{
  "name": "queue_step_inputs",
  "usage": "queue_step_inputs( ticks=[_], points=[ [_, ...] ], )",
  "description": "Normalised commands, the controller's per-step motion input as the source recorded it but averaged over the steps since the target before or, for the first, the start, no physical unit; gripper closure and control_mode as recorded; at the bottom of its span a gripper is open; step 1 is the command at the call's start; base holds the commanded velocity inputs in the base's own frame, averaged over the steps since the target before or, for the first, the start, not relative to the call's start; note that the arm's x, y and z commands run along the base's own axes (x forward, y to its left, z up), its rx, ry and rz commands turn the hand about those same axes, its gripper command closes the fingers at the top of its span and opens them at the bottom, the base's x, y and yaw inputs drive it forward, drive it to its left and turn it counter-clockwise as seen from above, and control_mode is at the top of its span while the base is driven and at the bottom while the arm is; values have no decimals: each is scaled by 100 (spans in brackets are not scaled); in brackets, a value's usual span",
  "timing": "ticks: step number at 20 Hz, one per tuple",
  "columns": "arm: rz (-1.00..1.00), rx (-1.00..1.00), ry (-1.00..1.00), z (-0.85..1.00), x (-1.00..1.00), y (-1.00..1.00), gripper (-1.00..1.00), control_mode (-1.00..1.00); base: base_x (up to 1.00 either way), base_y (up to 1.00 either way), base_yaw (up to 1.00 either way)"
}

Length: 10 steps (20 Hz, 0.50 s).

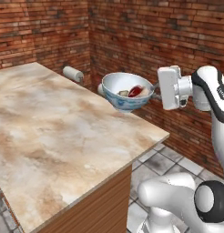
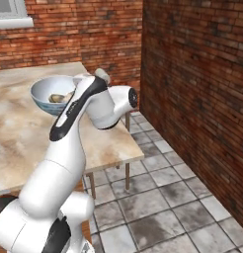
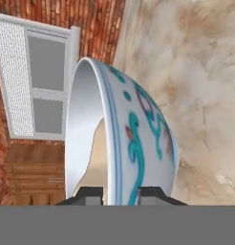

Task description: The microwave is finished heating the steak and mushroom. Take the bowl containing the food and place it on the dining counter.

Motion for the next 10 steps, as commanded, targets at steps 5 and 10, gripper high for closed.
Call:
queue_step_inputs(
  ticks=[5, 10],
  points=[
    [0, -13, 0, -55, 71, 72, 100, -100, 0, 0, 0],
    [0, -16, 4, -57, 54, 75, 100, -100, 0, 0, 0]
  ],
)
